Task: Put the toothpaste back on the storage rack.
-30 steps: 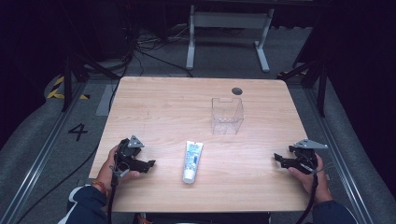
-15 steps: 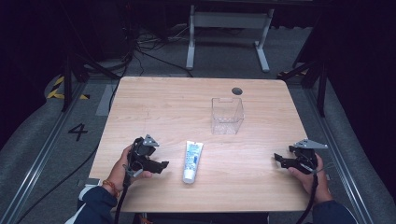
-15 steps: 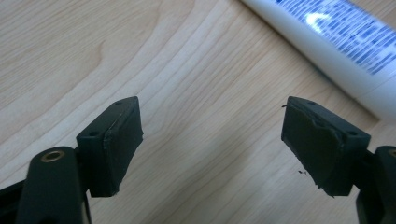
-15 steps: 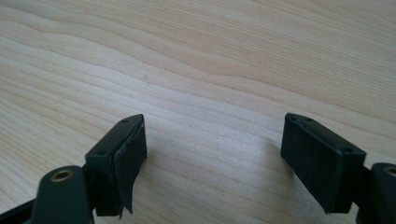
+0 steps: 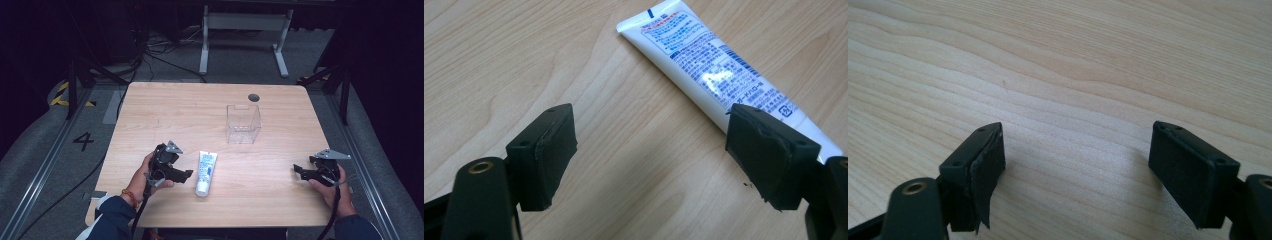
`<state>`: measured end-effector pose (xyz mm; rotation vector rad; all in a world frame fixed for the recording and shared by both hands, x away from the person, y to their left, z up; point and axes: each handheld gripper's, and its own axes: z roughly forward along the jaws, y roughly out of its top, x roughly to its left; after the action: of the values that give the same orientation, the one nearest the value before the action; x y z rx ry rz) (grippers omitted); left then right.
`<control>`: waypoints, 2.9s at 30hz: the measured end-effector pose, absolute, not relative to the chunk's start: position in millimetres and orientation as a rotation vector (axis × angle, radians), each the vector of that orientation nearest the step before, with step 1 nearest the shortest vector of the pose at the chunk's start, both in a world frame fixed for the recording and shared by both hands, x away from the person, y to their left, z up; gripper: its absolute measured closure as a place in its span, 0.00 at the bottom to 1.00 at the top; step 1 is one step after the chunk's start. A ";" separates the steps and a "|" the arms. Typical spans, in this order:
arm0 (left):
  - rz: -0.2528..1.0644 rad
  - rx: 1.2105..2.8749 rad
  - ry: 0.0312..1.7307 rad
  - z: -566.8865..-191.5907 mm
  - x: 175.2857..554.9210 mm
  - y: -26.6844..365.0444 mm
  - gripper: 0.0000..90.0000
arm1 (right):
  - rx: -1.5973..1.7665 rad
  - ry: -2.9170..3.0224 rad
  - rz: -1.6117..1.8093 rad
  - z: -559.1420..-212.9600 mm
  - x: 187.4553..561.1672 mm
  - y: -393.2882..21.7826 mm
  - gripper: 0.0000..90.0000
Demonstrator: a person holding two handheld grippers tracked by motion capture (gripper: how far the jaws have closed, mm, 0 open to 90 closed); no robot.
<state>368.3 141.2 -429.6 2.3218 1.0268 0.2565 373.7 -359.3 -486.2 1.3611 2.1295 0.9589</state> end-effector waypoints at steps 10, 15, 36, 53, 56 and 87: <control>0.195 2.316 1.052 -423.1 374.5 118.6 0.25 | 1.359 2.131 0.958 -486.2 373.7 -359.4 0.25; 0.176 2.327 1.052 -423.7 375.2 104.1 0.25 | 1.362 2.130 0.960 -486.2 373.7 -359.3 0.25; 0.129 2.401 1.223 -454.1 391.8 62.6 0.25 | 1.362 2.130 0.960 -486.2 373.7 -359.3 0.25; 0.201 2.545 1.167 -450.8 402.6 42.3 0.36 | 1.362 2.130 0.960 -486.2 373.9 -359.2 0.25; 0.200 2.549 1.132 -450.0 401.9 42.0 0.40 | 1.362 2.130 0.960 -486.2 373.9 -359.2 0.25; 0.161 2.496 0.834 -435.6 390.7 71.2 0.72 | 1.362 2.130 0.959 -486.2 374.1 -359.1 0.25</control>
<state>390.7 71.2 -435.6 2.4961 0.8337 0.1613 374.1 -359.1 -486.2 1.3618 2.1297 0.9593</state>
